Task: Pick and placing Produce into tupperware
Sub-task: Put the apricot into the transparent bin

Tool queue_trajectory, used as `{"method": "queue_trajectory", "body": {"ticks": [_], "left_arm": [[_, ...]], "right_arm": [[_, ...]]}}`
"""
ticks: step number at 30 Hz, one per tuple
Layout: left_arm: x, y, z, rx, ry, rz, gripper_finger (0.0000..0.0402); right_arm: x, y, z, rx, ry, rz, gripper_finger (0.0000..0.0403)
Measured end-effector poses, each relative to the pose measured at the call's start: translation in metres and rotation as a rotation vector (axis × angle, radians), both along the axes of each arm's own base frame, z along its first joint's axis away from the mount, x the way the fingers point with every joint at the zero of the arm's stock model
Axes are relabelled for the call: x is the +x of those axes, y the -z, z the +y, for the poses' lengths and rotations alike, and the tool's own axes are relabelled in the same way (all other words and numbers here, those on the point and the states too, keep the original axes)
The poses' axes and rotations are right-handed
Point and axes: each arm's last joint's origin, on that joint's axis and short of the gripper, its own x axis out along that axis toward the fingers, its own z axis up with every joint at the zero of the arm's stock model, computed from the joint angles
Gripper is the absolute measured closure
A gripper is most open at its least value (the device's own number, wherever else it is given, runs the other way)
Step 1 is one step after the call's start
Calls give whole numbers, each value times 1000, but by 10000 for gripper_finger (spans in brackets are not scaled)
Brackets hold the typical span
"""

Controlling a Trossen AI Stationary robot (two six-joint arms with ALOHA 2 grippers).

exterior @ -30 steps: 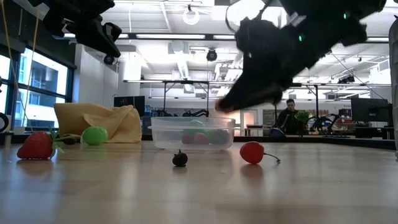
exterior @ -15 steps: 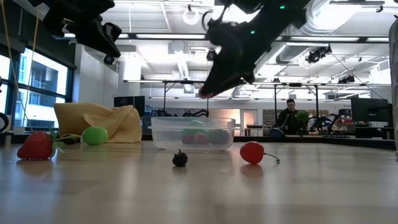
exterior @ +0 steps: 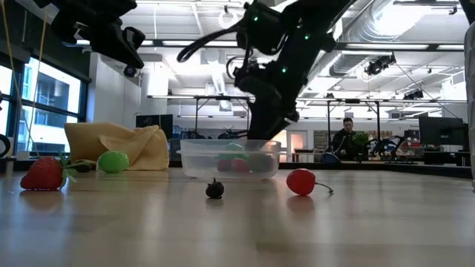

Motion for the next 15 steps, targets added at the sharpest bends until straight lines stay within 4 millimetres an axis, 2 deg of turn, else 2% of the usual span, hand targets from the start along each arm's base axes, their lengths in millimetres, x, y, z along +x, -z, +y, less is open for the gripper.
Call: {"method": "queue_trajectory", "body": {"ticks": [9,15], "left_arm": [[0,0,0,0,0,0,392],[0,0,0,0,0,0,392]], "right_arm": [[0,3,-1,-1,-17,13,312],[0,3,-1,-2,-15,13,273]]}}
